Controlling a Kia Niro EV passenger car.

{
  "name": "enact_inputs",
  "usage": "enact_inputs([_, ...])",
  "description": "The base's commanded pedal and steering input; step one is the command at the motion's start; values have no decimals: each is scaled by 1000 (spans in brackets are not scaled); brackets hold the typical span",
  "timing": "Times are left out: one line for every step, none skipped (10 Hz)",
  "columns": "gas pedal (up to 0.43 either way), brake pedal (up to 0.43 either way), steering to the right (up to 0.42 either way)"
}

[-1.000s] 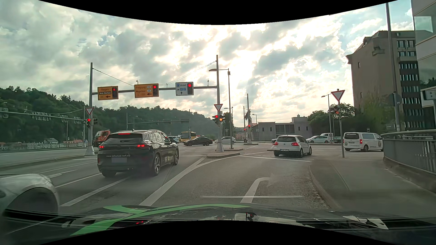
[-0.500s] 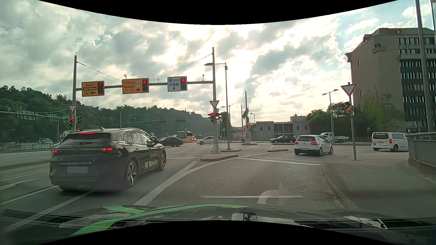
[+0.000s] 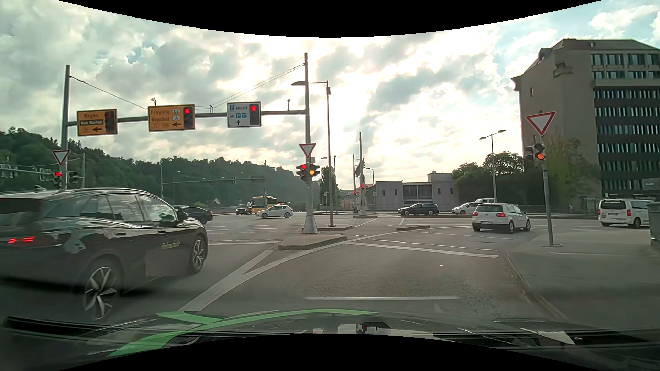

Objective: Follow the waypoints while adhering to traffic rules and regulations

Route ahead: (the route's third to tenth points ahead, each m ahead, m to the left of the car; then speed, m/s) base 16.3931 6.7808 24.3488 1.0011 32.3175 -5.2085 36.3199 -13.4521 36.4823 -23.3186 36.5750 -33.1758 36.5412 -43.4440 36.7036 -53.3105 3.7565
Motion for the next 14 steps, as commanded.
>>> enact_inputs([0, 134, 117])
enact_inputs([0, 165, 126])
enact_inputs([0, 207, 130])
enact_inputs([0, 232, 130])
enact_inputs([0, 213, 130])
enact_inputs([0, 201, 130])
enact_inputs([0, 195, 130])
enact_inputs([0, 165, 130])
enact_inputs([0, 177, 132])
enact_inputs([0, 183, 134])
enact_inputs([0, 195, 135])
enact_inputs([0, 220, 136])
enact_inputs([0, 226, 137])
enact_inputs([0, 220, 138])
